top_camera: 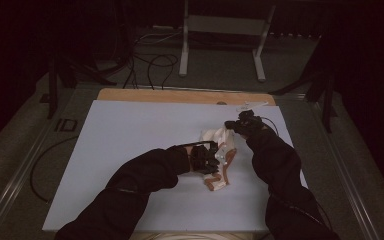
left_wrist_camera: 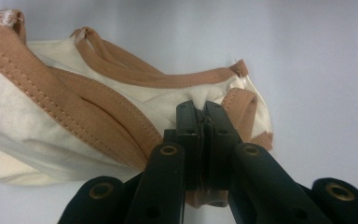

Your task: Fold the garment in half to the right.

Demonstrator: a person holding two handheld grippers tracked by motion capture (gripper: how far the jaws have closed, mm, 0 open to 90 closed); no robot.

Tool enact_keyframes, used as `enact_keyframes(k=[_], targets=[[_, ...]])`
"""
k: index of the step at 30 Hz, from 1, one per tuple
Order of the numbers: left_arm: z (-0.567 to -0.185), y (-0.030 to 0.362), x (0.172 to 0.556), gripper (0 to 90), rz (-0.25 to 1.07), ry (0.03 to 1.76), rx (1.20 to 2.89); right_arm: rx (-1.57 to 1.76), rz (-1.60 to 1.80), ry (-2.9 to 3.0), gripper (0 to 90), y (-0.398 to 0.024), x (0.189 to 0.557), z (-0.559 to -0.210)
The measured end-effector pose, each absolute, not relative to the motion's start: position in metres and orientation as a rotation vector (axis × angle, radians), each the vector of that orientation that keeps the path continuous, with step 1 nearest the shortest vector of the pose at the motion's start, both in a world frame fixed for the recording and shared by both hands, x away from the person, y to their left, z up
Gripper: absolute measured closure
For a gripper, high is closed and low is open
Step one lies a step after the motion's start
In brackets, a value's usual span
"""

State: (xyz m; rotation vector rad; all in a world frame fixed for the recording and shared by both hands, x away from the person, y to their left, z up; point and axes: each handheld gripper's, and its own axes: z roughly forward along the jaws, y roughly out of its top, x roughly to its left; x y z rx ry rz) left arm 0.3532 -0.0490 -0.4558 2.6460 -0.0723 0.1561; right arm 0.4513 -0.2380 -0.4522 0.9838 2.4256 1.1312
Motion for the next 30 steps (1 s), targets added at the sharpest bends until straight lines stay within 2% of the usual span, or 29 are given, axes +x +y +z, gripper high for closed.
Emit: enact_keyframes(k=[16,22,24,29,30], targets=[[-0.470,-0.068,0.356,85.9,0.134,-0.074,2.688,1.071,1.113,2.440,86.8,-0.254,0.458,-0.487],[-0.472,-0.076,0.355,82.5,0.108,-0.062,2.671,1.098,1.106,2.442,86.5,-0.257,0.463,-0.497],[-0.472,-0.077,0.354,77.5,0.110,-0.061,2.648,1.106,1.100,2.438,85.3,-0.259,0.464,-0.499],[-0.464,-0.076,0.350,52.4,0.133,-0.024,2.608,1.156,1.067,2.432,62.8,-0.262,0.464,-0.501],[-0.464,-0.076,0.350,47.6,0.133,-0.024,2.608,1.156,1.067,2.432,62.8,-0.262,0.464,-0.501]])
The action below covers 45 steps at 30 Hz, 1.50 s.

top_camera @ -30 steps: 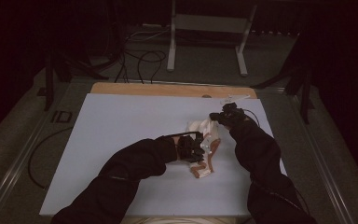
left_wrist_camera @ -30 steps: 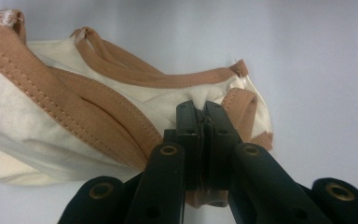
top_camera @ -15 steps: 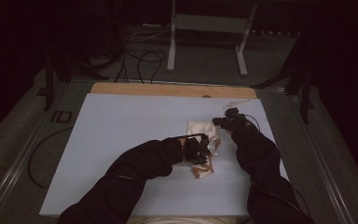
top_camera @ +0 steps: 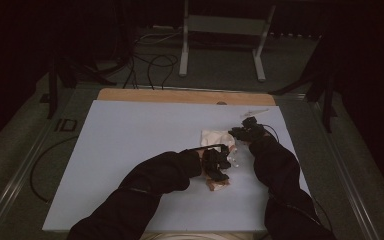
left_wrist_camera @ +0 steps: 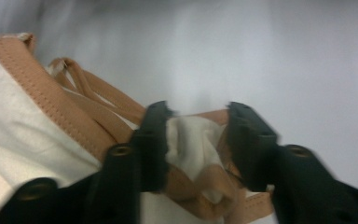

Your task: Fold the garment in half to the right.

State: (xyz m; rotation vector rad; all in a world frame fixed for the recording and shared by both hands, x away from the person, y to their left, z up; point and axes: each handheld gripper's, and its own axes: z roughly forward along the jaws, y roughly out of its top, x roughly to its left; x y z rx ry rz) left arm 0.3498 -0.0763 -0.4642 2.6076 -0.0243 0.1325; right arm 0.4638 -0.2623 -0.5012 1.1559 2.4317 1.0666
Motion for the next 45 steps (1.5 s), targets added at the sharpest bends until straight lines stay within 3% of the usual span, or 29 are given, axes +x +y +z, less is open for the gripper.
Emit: enact_keyframes(k=[1,4,12,15,24,31,37,39,45], targets=[[-0.459,-0.073,0.350,43.9,0.121,-0.004,2.581,1.175,1.070,2.431,53.3,-0.265,0.464,-0.499],[-0.449,-0.064,0.351,32.5,0.110,0.035,2.554,1.189,1.063,2.419,44.4,-0.269,0.464,-0.495],[-0.435,-0.040,0.351,5.9,0.121,0.120,2.475,1.205,1.068,2.352,40.1,-0.276,0.461,-0.472],[-0.432,-0.027,0.351,1.0,0.120,0.150,2.442,1.185,1.086,2.346,40.9,-0.274,0.457,-0.461],[-0.428,0.023,0.349,0.1,0.179,0.269,2.361,1.115,1.094,2.384,48.2,-0.258,0.439,-0.444],[-0.443,0.073,0.336,0.1,0.216,0.409,2.338,1.194,0.994,2.431,52.1,-0.254,0.450,-0.470],[-0.460,0.102,0.321,0.1,0.195,0.471,2.323,1.301,0.941,2.448,47.3,-0.262,0.457,-0.490],[-0.462,0.106,0.319,0.1,0.184,0.484,2.312,1.315,0.937,2.454,49.2,-0.263,0.458,-0.493],[-0.475,0.132,0.309,0.1,0.177,0.551,2.252,1.297,0.876,2.493,83.1,-0.264,0.458,-0.500]])
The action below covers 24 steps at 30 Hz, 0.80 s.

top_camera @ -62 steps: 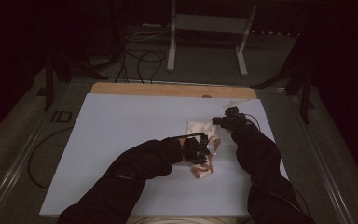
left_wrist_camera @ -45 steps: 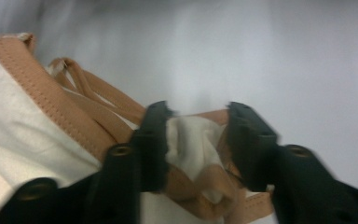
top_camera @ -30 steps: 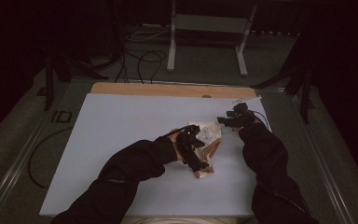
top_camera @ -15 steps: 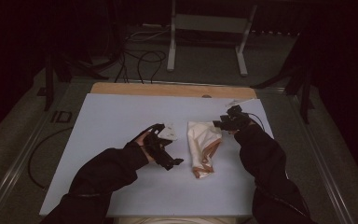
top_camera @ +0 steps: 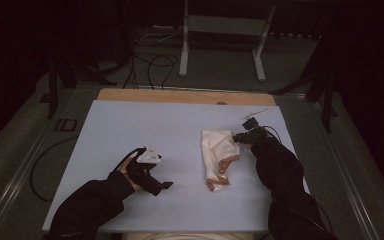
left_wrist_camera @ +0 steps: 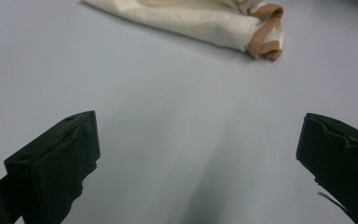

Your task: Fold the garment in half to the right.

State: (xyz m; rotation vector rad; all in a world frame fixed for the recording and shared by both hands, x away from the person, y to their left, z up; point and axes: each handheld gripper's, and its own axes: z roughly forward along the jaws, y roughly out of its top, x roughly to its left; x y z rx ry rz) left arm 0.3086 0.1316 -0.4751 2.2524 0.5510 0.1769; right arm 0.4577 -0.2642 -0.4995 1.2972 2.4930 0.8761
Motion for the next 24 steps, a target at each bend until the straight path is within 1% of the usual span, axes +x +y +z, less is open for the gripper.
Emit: enact_keyframes(k=[3,8,9,14,19,24], targets=[[-0.481,0.142,0.306,0.1,0.185,0.586,2.226,1.257,0.866,2.468,87.1,-0.265,0.457,-0.493],[-0.490,0.155,0.301,0.1,0.215,0.613,2.178,1.232,0.882,2.420,87.3,-0.267,0.457,-0.482],[-0.495,0.161,0.298,0.1,0.238,0.616,2.160,1.222,0.888,2.406,87.4,-0.267,0.458,-0.478],[-0.499,0.172,0.296,0.2,0.234,0.633,2.097,1.190,0.926,2.347,87.3,-0.269,0.461,-0.464],[-0.502,0.178,0.292,0.1,0.264,0.655,2.081,1.212,0.927,2.336,87.3,-0.272,0.467,-0.463],[-0.505,0.183,0.287,0.1,0.299,0.658,2.090,1.225,0.881,2.352,87.2,-0.271,0.472,-0.474]])
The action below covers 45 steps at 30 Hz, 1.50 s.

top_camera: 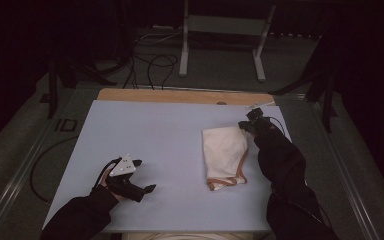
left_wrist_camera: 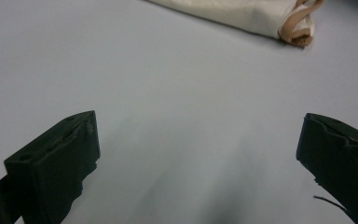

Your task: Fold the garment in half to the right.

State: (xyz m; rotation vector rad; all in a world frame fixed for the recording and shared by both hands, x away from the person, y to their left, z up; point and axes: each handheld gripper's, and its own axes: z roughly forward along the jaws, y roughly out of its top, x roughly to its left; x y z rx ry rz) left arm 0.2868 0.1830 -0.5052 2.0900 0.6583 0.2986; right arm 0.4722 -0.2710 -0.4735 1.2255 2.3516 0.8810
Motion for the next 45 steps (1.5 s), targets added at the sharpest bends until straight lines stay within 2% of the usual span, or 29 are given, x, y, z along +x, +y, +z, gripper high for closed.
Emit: enact_keyframes(k=[14,18,21,24,26,27,31,38,45], targets=[[-0.501,0.203,0.284,0.1,0.345,0.693,2.007,1.303,0.820,2.361,85.6,-0.278,0.481,-0.502],[-0.501,0.210,0.285,0.1,0.352,0.700,2.004,1.315,0.795,2.387,75.2,-0.275,0.482,-0.509],[-0.501,0.215,0.286,0.1,0.359,0.714,2.003,1.332,0.791,2.396,73.4,-0.275,0.482,-0.509],[-0.503,0.220,0.287,0.1,0.367,0.732,1.994,1.344,0.818,2.383,64.0,-0.276,0.481,-0.503],[-0.504,0.221,0.288,0.1,0.374,0.739,1.986,1.344,0.818,2.383,64.0,-0.276,0.481,-0.503],[-0.506,0.224,0.290,0.1,0.371,0.757,1.973,1.344,0.841,2.384,52.7,-0.277,0.479,-0.500],[-0.506,0.225,0.291,0.1,0.377,0.767,1.963,1.351,0.863,2.388,42.8,-0.277,0.476,-0.495],[-0.509,0.223,0.292,0.1,0.380,0.772,1.968,1.325,0.905,2.416,29.9,-0.271,0.469,-0.484],[-0.508,0.220,0.293,0.1,0.381,0.771,1.969,1.257,0.999,2.454,22.3,-0.251,0.464,-0.470]])
